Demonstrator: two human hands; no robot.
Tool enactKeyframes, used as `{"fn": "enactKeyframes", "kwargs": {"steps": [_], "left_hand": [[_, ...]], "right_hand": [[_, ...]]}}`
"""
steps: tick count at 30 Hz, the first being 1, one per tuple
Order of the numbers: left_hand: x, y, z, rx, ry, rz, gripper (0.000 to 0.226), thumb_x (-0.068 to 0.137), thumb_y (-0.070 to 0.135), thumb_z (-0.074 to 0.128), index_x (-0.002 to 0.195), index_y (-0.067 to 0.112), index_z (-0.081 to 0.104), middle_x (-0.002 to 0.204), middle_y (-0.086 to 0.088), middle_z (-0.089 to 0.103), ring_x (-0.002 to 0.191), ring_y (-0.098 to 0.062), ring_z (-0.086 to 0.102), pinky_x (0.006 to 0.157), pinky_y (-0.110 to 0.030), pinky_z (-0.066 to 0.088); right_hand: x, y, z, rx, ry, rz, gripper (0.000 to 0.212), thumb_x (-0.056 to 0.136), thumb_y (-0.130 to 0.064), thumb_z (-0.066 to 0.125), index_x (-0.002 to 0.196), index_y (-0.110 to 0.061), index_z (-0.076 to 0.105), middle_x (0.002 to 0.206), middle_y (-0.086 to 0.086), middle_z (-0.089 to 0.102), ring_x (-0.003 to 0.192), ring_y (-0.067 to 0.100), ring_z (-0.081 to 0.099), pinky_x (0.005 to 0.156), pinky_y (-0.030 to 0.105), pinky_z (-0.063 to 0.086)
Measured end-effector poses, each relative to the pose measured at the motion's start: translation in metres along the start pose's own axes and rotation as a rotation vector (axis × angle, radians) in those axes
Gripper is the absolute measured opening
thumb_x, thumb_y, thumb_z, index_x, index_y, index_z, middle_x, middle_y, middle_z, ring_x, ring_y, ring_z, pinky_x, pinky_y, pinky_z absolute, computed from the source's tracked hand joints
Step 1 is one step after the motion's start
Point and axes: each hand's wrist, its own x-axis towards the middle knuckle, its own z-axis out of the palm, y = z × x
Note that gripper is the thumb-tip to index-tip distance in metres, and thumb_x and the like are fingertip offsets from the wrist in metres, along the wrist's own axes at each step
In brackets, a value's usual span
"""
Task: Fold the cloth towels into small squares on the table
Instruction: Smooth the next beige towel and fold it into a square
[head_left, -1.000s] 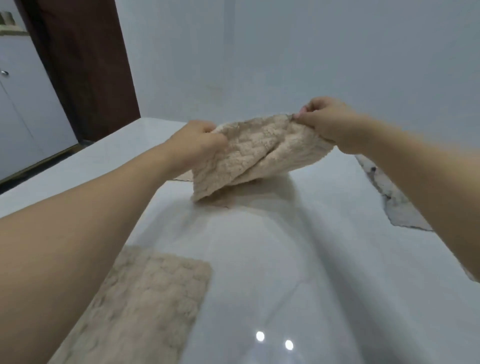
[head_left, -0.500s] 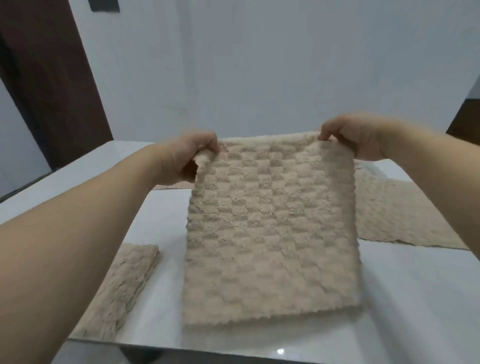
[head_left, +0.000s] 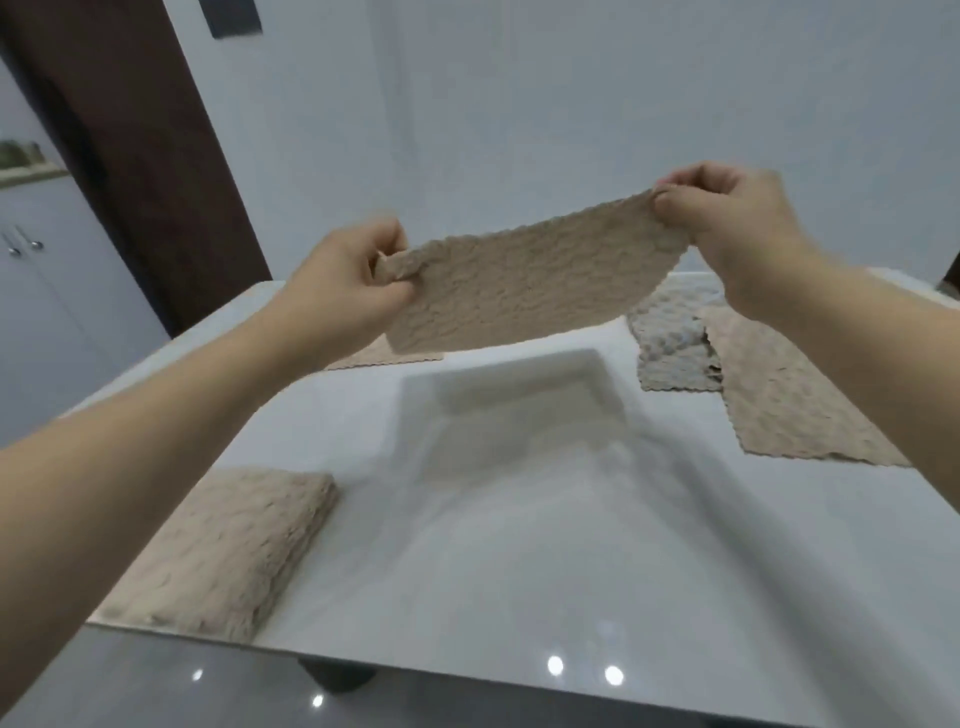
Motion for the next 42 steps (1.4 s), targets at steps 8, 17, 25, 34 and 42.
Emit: {"fn": "enactKeyframes", "kwargs": {"steps": [8,17,25,34,42], "left_hand": [[-0.117,-0.011,0.054,0.342,-0.679,0.262,0.019,0.075,0.023,0.06,0.076,0.034,0.044,0.09,0.019,0.047,0.084,-0.005,0.043,0.075,-0.027,0.038],[-0.092,0.015,0.067,0.369,-0.496,-0.009,0.015,0.09,0.035,0.048,0.099,0.028,0.058,0.11,0.009,0.05,0.105,-0.013,0.045,0.085,-0.03,0.034],[-0.019,-0.007,0.165,0.055,-0.139,-0.369,0.044,0.093,0.018,0.036,0.136,0.009,0.045,0.144,-0.01,0.039,0.126,-0.029,0.047,0.104,-0.043,0.042],[-0.029,-0.049,0.214,0.511,-0.4,-0.317,0.057,0.105,0.037,0.018,0.158,0.017,0.014,0.166,-0.001,0.011,0.152,-0.021,0.007,0.123,-0.046,0.004],[-0.041,-0.07,0.185,0.539,-0.443,-0.382,0.06,0.105,0.043,0.014,0.159,0.017,0.007,0.167,0.002,0.003,0.153,-0.018,0.0,0.123,-0.042,0.0]], "right_hand": [[-0.118,0.051,-0.054,-0.81,-0.598,-0.04,0.012,0.081,-0.013,0.06,0.075,-0.022,0.065,0.072,-0.011,0.064,0.068,-0.003,0.055,0.06,0.011,0.038],[-0.119,0.056,-0.04,-1.012,-0.664,-0.142,0.029,0.096,-0.036,0.039,0.112,-0.022,0.058,0.113,-0.007,0.058,0.104,0.013,0.053,0.087,0.031,0.042],[-0.061,0.115,0.062,-1.077,-0.69,-0.069,0.047,0.103,-0.031,0.027,0.144,-0.008,0.036,0.151,0.009,0.035,0.139,0.024,0.031,0.114,0.039,0.025],[-0.058,0.182,0.078,-1.091,-0.7,0.005,0.055,0.103,-0.04,0.018,0.154,-0.02,0.013,0.162,-0.004,0.009,0.148,0.012,0.005,0.119,0.038,0.001],[-0.051,0.184,0.058,-1.129,-0.731,0.058,0.057,0.102,-0.043,0.013,0.155,-0.022,0.005,0.162,-0.005,0.0,0.148,0.011,-0.002,0.12,0.036,-0.003]]}}
